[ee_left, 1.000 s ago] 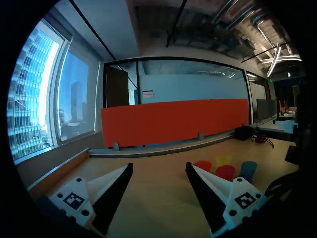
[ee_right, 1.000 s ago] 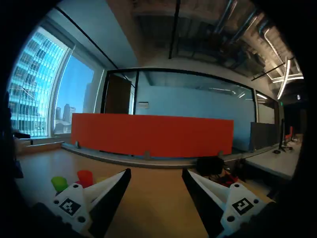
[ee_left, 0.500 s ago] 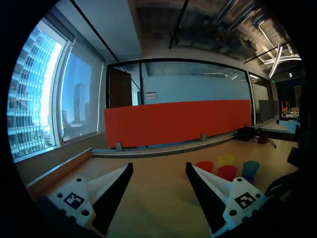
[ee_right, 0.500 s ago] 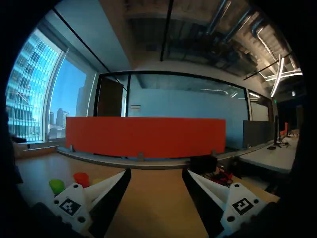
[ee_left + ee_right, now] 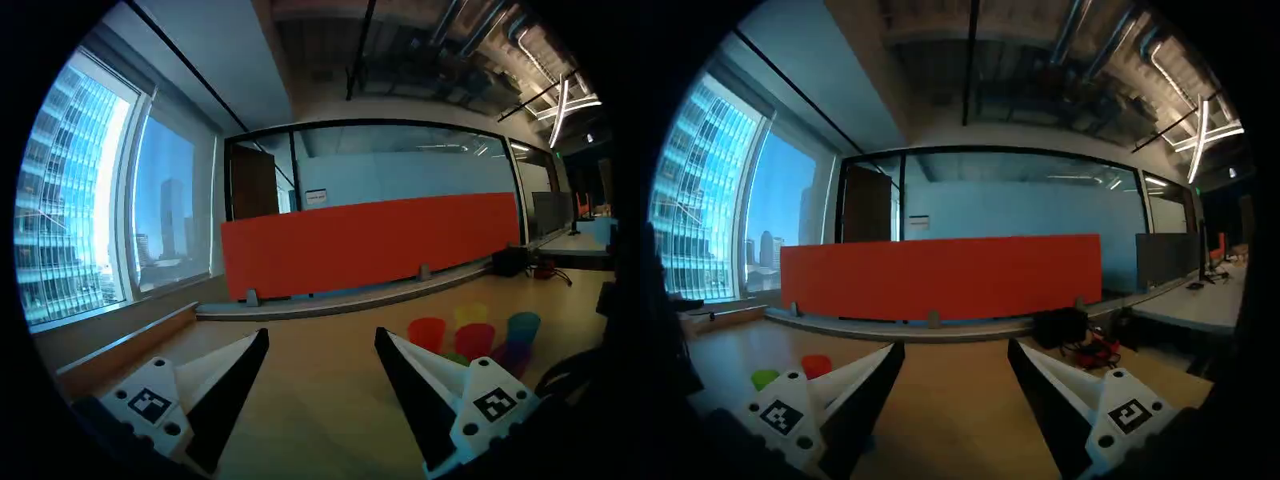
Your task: Pour water
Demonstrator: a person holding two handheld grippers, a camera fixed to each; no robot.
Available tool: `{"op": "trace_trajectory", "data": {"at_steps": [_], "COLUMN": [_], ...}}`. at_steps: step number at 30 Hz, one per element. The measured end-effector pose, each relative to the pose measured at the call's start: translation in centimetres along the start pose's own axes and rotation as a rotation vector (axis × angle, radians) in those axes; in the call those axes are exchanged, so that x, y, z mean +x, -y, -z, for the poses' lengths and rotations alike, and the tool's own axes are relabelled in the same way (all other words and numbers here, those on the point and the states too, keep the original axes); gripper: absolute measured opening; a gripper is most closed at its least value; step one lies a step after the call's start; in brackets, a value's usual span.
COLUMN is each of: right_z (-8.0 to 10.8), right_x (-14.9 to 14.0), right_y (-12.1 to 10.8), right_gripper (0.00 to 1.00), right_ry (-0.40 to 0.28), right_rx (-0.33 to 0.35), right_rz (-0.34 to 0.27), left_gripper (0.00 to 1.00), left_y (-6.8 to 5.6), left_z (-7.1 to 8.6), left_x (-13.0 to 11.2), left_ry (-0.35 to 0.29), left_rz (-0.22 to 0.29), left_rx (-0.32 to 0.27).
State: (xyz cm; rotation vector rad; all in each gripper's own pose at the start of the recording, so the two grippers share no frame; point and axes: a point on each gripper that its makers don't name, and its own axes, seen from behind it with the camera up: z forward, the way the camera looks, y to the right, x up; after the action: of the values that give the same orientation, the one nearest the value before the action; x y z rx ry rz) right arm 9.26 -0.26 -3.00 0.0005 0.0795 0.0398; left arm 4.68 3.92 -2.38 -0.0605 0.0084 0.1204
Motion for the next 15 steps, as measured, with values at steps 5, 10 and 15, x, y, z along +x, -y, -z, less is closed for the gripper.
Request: {"op": "trace_trajectory", "data": {"at_steps": [5,10,15], "right_z": [0.2,0.6,0.9], "right_x": [-0.3,-0.5,-1.1], "right_y": [-0.3,-0.4,0.4], "right_gripper": [1.00,0.99,0.99], "right_ry": [0.017,0.026,0.042], "right_rx": [-0.008,-0.020,-0.007], "right_rz": [-0.005,-0.001,-0.003], "left_gripper": [0.99,0.99,0.99], "left_y": [-0.2,0.2,1.1], "left_z": [-0.1,-0.2,-0.4], "left_x": [-1.4,-2.7,-3.5], "left_ry": [0.006,0.009,0.009], "left_rz": [0.009,0.039,0.065], "left_rx": [0.008,0.007,0.023]}}
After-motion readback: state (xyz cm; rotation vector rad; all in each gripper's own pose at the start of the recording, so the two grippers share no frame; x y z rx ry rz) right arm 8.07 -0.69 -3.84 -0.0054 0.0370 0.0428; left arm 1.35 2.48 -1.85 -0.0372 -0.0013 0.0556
